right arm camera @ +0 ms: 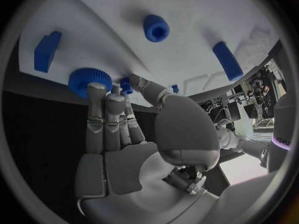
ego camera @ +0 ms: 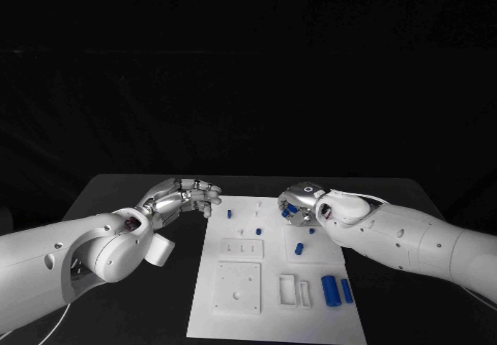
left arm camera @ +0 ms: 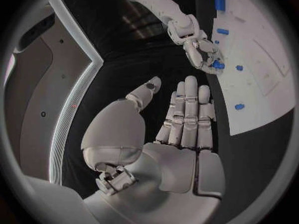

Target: Assemble the parts on the task board

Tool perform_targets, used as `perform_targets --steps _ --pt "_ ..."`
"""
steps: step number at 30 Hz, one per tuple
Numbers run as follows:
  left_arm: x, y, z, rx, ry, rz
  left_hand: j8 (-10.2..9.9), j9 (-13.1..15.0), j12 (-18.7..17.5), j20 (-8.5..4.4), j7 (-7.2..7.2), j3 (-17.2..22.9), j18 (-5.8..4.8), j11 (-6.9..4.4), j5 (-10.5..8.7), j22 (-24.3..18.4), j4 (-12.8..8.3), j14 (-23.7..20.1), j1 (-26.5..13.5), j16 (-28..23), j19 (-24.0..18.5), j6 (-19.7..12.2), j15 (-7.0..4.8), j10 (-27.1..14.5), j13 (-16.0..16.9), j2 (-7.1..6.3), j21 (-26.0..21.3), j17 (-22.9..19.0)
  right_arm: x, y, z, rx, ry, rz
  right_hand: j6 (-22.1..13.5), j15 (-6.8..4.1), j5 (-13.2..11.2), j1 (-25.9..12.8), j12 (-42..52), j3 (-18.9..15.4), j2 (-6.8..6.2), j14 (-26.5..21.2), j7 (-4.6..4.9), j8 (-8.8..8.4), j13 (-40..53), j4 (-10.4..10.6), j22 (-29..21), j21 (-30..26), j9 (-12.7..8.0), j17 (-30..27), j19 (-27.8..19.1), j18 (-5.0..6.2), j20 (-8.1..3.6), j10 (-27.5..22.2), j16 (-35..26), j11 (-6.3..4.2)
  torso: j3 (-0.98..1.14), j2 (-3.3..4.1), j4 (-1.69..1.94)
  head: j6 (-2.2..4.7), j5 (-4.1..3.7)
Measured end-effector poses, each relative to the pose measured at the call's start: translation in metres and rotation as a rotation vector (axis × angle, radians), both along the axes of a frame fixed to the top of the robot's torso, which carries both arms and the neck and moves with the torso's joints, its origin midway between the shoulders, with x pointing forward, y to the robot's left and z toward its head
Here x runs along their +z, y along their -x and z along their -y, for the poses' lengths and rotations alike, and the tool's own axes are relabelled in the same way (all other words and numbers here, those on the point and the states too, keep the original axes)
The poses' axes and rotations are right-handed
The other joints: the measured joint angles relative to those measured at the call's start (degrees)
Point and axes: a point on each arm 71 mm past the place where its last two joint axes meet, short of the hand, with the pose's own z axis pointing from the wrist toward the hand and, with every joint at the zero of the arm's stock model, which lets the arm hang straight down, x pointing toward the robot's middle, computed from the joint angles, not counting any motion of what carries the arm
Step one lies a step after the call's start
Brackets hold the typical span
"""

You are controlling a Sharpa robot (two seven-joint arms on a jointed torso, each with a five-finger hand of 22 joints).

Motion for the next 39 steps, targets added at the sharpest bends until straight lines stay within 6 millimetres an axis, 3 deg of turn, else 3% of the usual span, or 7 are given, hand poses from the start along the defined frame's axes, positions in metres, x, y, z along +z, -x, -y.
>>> perform_targets --steps 10,11,17,28,39 --pt "0.0 0.0 -0.001 0.003 -0.003 -0.005 0.0 0.0 -0.2 0.0 -0.16 0.2 -0.07 -0.01 -0.02 -0.1 0.2 0.0 0.0 0.0 0.0 -0.2 0.0 0.0 0.0 0.0 0.0 -0.1 0.004 0.0 -0.001 0.006 -0.008 0.019 1.8 -0.5 -0.7 -0.3 0.7 0.7 0.32 -0.3 -0.44 0.45 0.3 -0.1 0.0 0.4 0.2 -0.7 0.3 -0.09 -0.1 2.4 0.5 -0.75 0.11 0.52 0.0 0.51 0.09" --pt "0.0 0.0 -0.001 0.003 -0.004 -0.005 0.0 0.0 -0.2 0.0 -0.16 0.2 -0.07 -0.01 -0.22 -0.1 0.2 0.0 0.0 0.0 0.0 -0.2 0.0 0.0 0.0 0.0 0.0 -0.1 0.005 0.0 -0.001 0.007 -0.01 0.021 2.3 -0.58 -1.0 -0.4 0.9 0.8 0.42 -0.3 -0.52 0.7 0.3 0.0 0.0 0.5 0.3 -0.9 0.4 -0.49 -0.19 3.0 0.7 -0.93 0.13 0.57 -0.01 0.53 0.1" --pt "-0.001 0.0 -0.001 0.004 -0.006 -0.008 0.0 0.0 -0.2 -0.2 -0.16 0.2 -0.4 0.19 -0.22 -0.1 0.2 0.0 0.0 0.0 -0.2 -0.2 0.0 -0.2 0.0 0.0 0.0 0.0 0.006 0.001 -0.004 0.015 -0.022 0.037 6.0 -2.55 -3.1 -1.2 3.5 2.0 1.17 0.1 -2.03 2.52 2.9 0.4 0.0 1.9 1.1 -1.5 0.9 -0.89 -0.51 6.0 1.2 -2.42 0.19 0.79 0.0 0.63 0.05" --pt "-0.001 -0.001 -0.002 0.006 -0.009 -0.013 0.0 0.0 -0.4 -0.19 -0.16 0.3 0.12 0.18 -0.22 -0.1 0.0 -0.2 0.0 0.0 -0.2 -0.2 0.2 -0.2 0.0 0.0 0.0 -0.1 0.007 0.005 -0.007 0.015 -0.039 0.076 6.9 -2.88 -3.2 -2.1 4.5 3.6 1.12 0.2 -2.38 3.39 5.3 0.2 0.0 3.1 1.1 -1.8 0.8 -0.95 -1.27 6.7 1.6 -3.0 0.26 1.12 0.01 1.02 0.17" --pt "-0.001 -0.001 -0.002 0.005 -0.01 -0.015 0.0 0.0 -0.4 -0.21 -0.15 0.4 0.1 0.17 -0.22 -0.1 -0.1 -0.2 0.0 0.0 -0.2 -0.6 0.2 -0.2 0.0 0.0 0.0 -0.1 0.018 0.01 -0.029 0.03 -0.065 0.129 8.1 -3.26 -3.6 -2.5 4.7 3.9 0.64 0.4 -3.14 4.21 6.1 0.3 0.0 3.5 1.1 -2.0 0.9 -0.97 -1.55 7.6 1.8 -3.9 0.26 1.31 -0.02 1.57 0.26"
